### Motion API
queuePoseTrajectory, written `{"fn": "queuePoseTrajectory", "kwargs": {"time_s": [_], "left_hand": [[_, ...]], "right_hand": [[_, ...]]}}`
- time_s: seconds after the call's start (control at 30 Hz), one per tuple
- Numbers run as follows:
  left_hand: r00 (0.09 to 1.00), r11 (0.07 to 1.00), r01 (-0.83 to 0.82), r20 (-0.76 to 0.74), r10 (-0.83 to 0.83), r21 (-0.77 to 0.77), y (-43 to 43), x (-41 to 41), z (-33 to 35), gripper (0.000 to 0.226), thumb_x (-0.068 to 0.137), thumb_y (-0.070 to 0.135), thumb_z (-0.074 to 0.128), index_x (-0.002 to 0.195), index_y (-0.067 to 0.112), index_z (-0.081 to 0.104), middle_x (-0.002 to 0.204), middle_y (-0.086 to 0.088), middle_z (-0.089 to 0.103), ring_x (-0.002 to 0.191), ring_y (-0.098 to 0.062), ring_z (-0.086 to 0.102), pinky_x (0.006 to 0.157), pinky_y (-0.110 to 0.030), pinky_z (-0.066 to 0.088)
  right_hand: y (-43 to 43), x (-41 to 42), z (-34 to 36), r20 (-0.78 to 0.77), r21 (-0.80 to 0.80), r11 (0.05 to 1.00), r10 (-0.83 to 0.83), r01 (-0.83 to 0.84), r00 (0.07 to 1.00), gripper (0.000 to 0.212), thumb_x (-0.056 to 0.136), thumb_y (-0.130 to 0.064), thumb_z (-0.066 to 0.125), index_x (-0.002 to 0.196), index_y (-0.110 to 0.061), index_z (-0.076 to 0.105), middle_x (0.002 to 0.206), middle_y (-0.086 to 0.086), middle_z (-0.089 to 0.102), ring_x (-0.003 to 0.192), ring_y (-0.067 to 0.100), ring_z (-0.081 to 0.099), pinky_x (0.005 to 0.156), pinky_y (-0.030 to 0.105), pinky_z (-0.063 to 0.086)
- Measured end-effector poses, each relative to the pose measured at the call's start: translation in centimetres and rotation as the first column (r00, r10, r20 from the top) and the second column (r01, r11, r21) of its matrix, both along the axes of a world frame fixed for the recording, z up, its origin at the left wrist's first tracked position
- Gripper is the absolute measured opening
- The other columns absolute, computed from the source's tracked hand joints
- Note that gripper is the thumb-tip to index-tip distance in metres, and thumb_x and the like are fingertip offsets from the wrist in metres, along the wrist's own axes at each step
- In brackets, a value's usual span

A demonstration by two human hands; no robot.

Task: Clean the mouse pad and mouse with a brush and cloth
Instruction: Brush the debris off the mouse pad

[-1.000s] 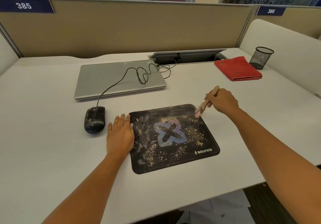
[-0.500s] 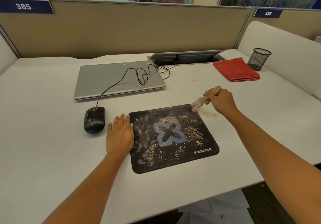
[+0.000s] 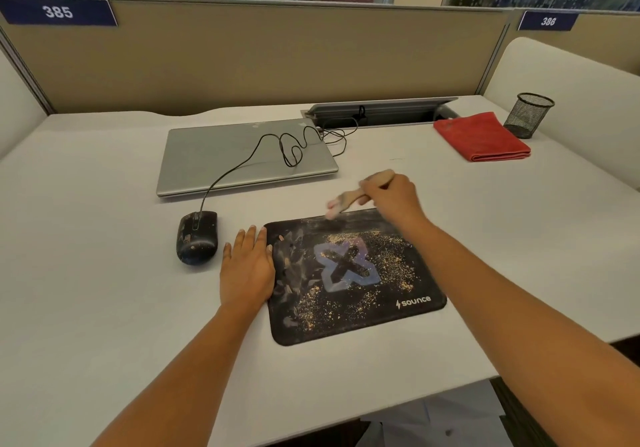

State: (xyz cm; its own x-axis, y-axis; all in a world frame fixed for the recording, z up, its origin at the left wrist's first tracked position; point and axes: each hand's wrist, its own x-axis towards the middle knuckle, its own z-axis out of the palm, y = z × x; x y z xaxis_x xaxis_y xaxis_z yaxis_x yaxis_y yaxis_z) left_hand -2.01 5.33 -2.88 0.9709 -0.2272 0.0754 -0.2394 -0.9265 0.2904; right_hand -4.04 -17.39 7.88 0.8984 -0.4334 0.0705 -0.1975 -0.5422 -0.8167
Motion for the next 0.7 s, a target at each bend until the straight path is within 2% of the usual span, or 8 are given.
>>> {"fn": "queuePoseTrajectory", "kwargs": {"time_s": [0.03,0.1,0.17,0.33,0.4,0.53,0.63,0.7], "left_hand": [[1.0,1.0,0.001,-0.002,-0.001,0.0,0.0,0.0,0.0,0.049,0.101,0.033,0.016,0.148,0.018,0.015,0.156,-0.003,0.014,0.145,-0.02,0.008,0.117,-0.038,0.003],[1.0,1.0,0.001,-0.004,-0.001,-0.003,0.0,0.0,0.1,0.049,0.101,0.033,0.016,0.148,0.018,0.015,0.156,-0.003,0.014,0.145,-0.02,0.008,0.117,-0.038,0.003],[1.0,1.0,0.002,0.0,-0.002,-0.004,0.0,-0.1,0.1,0.049,0.101,0.033,0.016,0.148,0.018,0.016,0.156,-0.003,0.015,0.145,-0.02,0.008,0.117,-0.038,0.003],[1.0,1.0,0.006,0.005,-0.006,0.004,0.1,-0.1,0.0,0.049,0.101,0.032,0.016,0.148,0.018,0.015,0.156,-0.003,0.014,0.145,-0.02,0.008,0.117,-0.037,0.003],[1.0,1.0,0.005,0.009,-0.005,0.008,0.1,0.0,0.0,0.049,0.101,0.032,0.016,0.148,0.018,0.015,0.156,-0.003,0.014,0.145,-0.021,0.009,0.117,-0.037,0.003],[1.0,1.0,0.0,0.023,-0.001,0.013,0.0,0.0,-0.1,0.049,0.101,0.031,0.017,0.147,0.018,0.017,0.156,-0.004,0.016,0.144,-0.021,0.01,0.117,-0.038,0.004],[1.0,1.0,0.001,0.025,-0.001,0.013,0.0,0.1,-0.1,0.049,0.101,0.031,0.017,0.147,0.018,0.017,0.156,-0.004,0.017,0.144,-0.021,0.01,0.117,-0.038,0.004],[1.0,1.0,0.001,0.021,-0.001,0.013,0.0,0.1,-0.1,0.049,0.101,0.032,0.017,0.147,0.018,0.016,0.156,-0.004,0.016,0.144,-0.021,0.01,0.117,-0.038,0.004]], "right_hand": [[1.2,0.4,-0.2,-0.028,0.092,0.995,0.045,-0.042,0.999,0.023,0.091,-0.025,0.054,0.108,-0.012,0.065,0.082,0.001,0.069,0.066,0.012,0.054,0.053,0.014,0.042],[3.0,1.0,-0.7,-0.083,0.198,0.974,0.127,-0.109,0.988,0.025,0.091,-0.025,0.054,0.109,-0.012,0.065,0.094,0.011,0.072,0.075,0.017,0.055,0.064,0.027,0.045],[3.7,1.3,-1.2,-0.138,0.179,0.974,0.162,-0.136,0.977,0.028,0.089,-0.026,0.055,0.109,-0.01,0.066,0.099,0.014,0.071,0.078,0.02,0.056,0.071,0.036,0.046],[0.7,1.6,-0.5,-0.263,-0.14,0.983,0.08,-0.12,0.962,0.027,0.091,-0.031,0.052,0.104,-0.013,0.068,0.094,0.006,0.069,0.063,0.012,0.047,0.059,0.026,0.039],[-1.4,1.4,0.6,-0.315,-0.297,0.953,-0.04,-0.058,0.948,0.026,0.091,-0.03,0.051,0.099,-0.013,0.068,0.089,0.005,0.065,0.067,0.015,0.048,0.056,0.024,0.034],[-5.4,0.5,2.3,-0.33,-0.556,0.828,-0.292,0.065,0.898,0.023,0.088,-0.024,0.051,0.103,-0.01,0.062,0.101,0.011,0.063,0.091,0.029,0.057,0.07,0.03,0.033],[-6.7,-0.1,1.9,-0.257,-0.624,0.773,-0.34,0.113,0.905,0.027,0.089,-0.023,0.049,0.108,-0.006,0.06,0.112,0.015,0.062,0.104,0.034,0.057,0.075,0.032,0.035],[-6.5,-0.2,1.5,-0.195,-0.542,0.828,-0.292,0.145,0.936,0.03,0.091,-0.027,0.048,0.103,-0.004,0.063,0.107,0.016,0.064,0.097,0.034,0.059,0.072,0.032,0.036]]}}
